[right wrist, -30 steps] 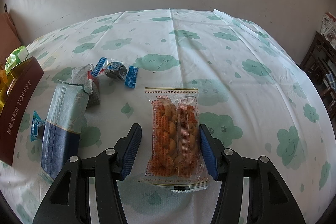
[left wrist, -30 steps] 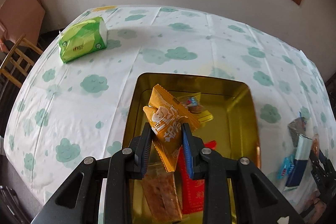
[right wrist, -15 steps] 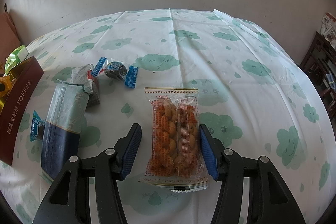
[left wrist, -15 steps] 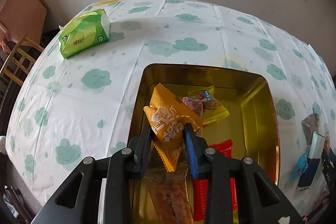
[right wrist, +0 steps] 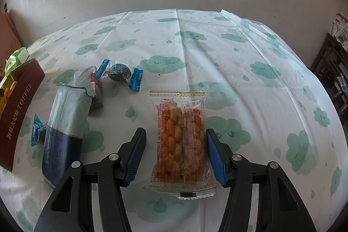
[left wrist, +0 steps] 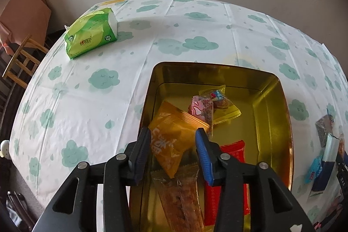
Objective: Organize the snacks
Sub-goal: 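Carry the chip bag into the tray and open the left gripper while the right holds its bag, then withdraw the left tool from the tray while the right gripper holds the twist snack bag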
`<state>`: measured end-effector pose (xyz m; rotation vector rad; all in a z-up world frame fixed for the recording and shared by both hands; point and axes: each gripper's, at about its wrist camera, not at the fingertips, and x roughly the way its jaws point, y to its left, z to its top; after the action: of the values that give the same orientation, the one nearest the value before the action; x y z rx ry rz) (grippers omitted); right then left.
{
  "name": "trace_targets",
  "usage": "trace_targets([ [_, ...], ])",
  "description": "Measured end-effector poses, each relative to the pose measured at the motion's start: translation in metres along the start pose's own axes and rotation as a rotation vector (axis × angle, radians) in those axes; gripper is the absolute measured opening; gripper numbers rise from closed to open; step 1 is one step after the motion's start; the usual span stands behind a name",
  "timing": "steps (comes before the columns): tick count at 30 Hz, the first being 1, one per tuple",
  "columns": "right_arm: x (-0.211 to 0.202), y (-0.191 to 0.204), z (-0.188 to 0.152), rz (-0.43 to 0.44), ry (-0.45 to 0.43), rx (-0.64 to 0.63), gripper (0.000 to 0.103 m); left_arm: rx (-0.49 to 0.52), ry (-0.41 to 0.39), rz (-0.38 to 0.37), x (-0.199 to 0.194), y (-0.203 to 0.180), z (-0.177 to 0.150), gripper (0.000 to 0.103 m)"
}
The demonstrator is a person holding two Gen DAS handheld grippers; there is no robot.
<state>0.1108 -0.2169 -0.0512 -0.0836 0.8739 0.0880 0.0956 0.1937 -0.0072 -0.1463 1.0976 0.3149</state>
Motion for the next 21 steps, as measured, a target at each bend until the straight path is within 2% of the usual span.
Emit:
trace_targets([
  [10, 0.0, 0.0, 0.0, 0.0, 0.0, 0.0, 0.057, 0.019, -0.023, 0.002, -0.013, -0.009, -0.011, 0.053],
  [21, 0.0, 0.001, 0.001, 0.0, 0.002, -0.004, 0.057, 0.024, -0.06, -0.018, -0.039, -0.015, -0.043, 0.058],
])
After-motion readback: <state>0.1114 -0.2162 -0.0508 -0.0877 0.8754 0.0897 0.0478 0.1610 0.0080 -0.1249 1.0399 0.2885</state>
